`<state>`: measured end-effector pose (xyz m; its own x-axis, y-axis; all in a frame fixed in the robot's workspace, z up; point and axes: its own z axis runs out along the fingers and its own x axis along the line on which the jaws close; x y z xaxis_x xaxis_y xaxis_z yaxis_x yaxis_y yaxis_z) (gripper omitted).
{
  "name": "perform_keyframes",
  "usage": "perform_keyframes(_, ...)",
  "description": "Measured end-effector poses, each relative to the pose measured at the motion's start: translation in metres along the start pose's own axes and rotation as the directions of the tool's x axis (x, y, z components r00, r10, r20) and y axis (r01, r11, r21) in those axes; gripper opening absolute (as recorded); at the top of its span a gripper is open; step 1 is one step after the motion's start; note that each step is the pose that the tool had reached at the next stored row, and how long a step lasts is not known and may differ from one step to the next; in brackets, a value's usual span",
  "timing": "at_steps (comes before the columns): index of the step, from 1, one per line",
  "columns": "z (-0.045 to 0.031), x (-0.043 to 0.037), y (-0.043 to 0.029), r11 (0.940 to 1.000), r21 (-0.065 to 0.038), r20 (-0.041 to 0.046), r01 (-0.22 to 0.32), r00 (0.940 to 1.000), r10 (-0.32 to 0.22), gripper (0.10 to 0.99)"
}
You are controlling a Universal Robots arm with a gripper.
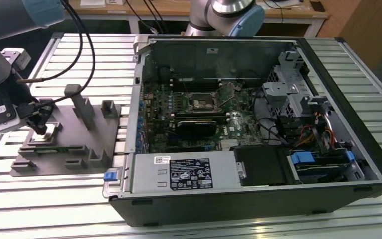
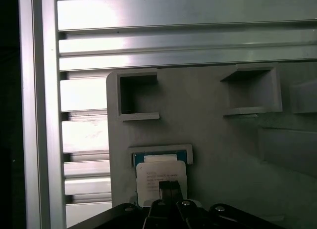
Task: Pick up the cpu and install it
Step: 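Pick up the cpu and move it towards the insertion slot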
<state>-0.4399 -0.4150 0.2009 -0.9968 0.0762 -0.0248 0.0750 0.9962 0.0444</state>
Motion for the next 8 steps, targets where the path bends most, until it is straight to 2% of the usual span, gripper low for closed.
perform_keyframes(7,0.0002,0.0000,0.0000,1.0000,0.000,0.0001,0.000,1.0000,0.000,0.114)
perform_keyframes(8,0.0002,0.0000,0.0000,1.0000,0.000,0.0000,0.000,1.0000,0.000,0.165)
